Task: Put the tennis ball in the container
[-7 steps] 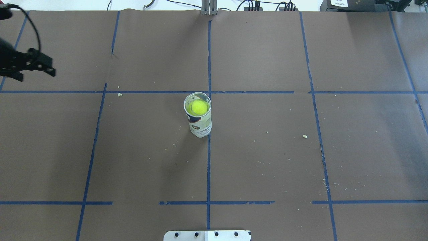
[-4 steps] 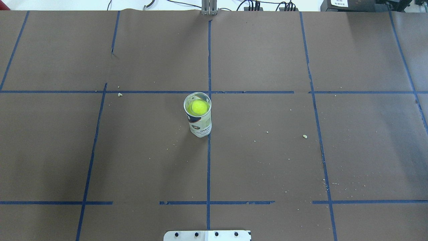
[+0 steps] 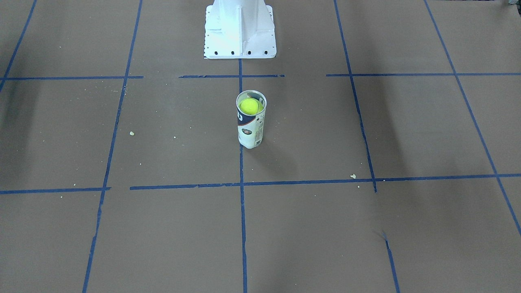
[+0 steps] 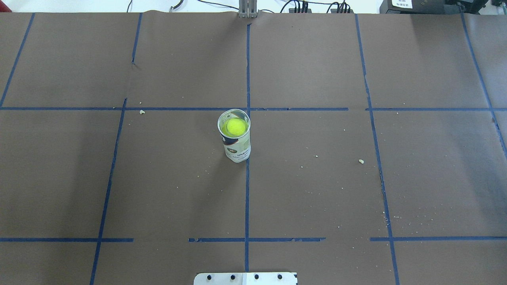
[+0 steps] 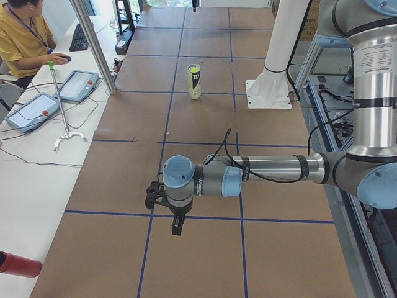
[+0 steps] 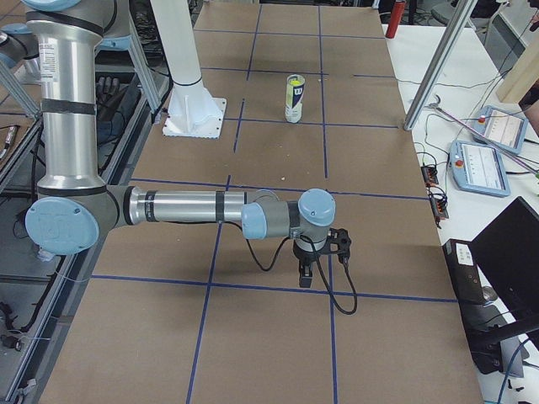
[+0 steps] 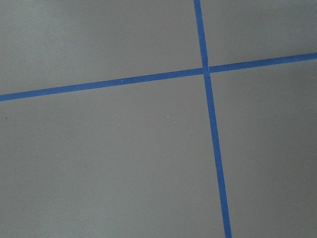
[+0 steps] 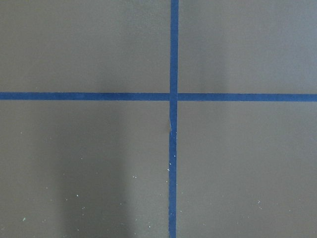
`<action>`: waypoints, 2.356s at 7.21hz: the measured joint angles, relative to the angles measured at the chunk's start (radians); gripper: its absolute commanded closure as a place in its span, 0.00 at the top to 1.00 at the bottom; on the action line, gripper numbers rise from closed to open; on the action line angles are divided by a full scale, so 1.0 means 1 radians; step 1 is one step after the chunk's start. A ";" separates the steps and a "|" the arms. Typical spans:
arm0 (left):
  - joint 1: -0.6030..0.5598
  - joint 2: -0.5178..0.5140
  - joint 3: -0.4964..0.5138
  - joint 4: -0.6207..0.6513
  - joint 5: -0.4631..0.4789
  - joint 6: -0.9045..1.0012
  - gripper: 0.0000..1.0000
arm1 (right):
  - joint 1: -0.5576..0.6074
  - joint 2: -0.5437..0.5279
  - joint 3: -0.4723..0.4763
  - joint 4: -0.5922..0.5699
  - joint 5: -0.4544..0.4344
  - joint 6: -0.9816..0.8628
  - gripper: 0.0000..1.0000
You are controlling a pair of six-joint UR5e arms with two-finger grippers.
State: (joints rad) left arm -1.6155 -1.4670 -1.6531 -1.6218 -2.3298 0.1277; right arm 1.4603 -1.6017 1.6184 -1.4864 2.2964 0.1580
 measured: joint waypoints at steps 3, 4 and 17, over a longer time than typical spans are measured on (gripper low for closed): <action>-0.002 -0.016 -0.025 0.105 -0.077 -0.022 1.00 | 0.000 0.000 0.000 0.000 0.000 0.000 1.00; -0.002 -0.012 -0.034 0.111 -0.078 -0.019 1.00 | 0.000 0.000 0.000 0.000 0.000 0.000 1.00; 0.001 -0.015 -0.038 0.159 -0.078 -0.019 1.00 | 0.000 0.000 0.000 0.000 0.000 0.000 1.00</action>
State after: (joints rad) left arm -1.6144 -1.4815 -1.6909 -1.4630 -2.4082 0.1085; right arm 1.4603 -1.6017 1.6184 -1.4864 2.2964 0.1580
